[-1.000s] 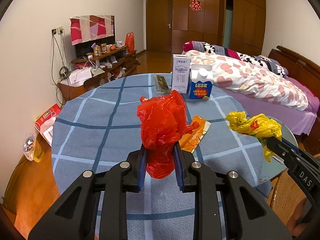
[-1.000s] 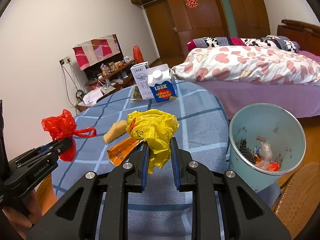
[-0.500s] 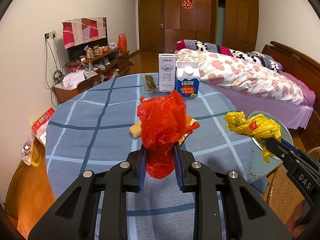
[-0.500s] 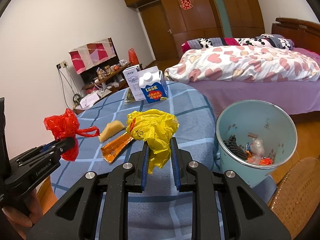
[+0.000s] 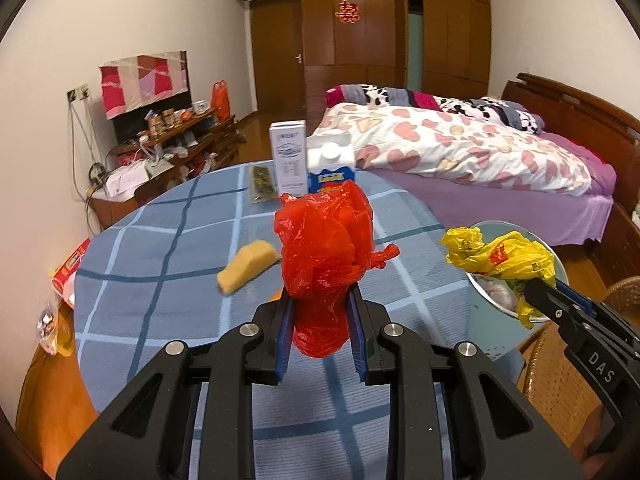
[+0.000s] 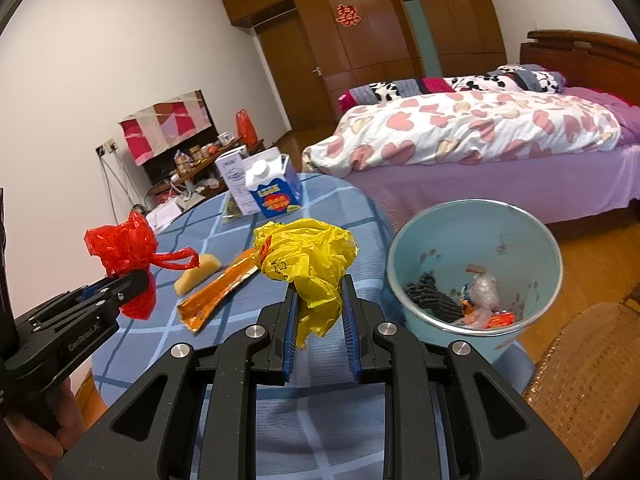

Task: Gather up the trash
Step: 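Carry the red bag and yellow bag over the wastebasket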

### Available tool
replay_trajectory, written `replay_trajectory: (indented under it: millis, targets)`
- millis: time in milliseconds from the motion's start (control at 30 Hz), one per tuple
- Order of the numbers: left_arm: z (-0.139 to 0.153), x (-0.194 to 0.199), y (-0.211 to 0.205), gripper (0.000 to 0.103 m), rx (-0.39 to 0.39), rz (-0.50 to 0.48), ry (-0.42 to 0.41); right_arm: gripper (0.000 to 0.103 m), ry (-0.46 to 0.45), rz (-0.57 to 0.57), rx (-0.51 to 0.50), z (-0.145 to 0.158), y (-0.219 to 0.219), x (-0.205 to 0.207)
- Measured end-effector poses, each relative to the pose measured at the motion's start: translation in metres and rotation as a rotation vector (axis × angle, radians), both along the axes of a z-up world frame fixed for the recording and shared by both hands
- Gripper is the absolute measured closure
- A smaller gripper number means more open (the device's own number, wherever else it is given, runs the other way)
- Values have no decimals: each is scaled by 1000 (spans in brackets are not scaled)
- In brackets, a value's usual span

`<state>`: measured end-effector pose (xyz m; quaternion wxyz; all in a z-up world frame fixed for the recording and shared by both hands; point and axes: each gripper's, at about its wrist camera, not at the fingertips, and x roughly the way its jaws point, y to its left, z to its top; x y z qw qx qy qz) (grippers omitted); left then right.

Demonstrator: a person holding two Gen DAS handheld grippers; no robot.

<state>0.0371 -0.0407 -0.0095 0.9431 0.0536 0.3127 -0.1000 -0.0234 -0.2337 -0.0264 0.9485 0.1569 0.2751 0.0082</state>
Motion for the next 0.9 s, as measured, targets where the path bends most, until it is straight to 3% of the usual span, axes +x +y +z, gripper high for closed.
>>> replay_trajectory:
  millis: [900]
  targets:
    - [5,17,-88,78,10,-163,-18,82,-9,-206,34,-3,-78,-13]
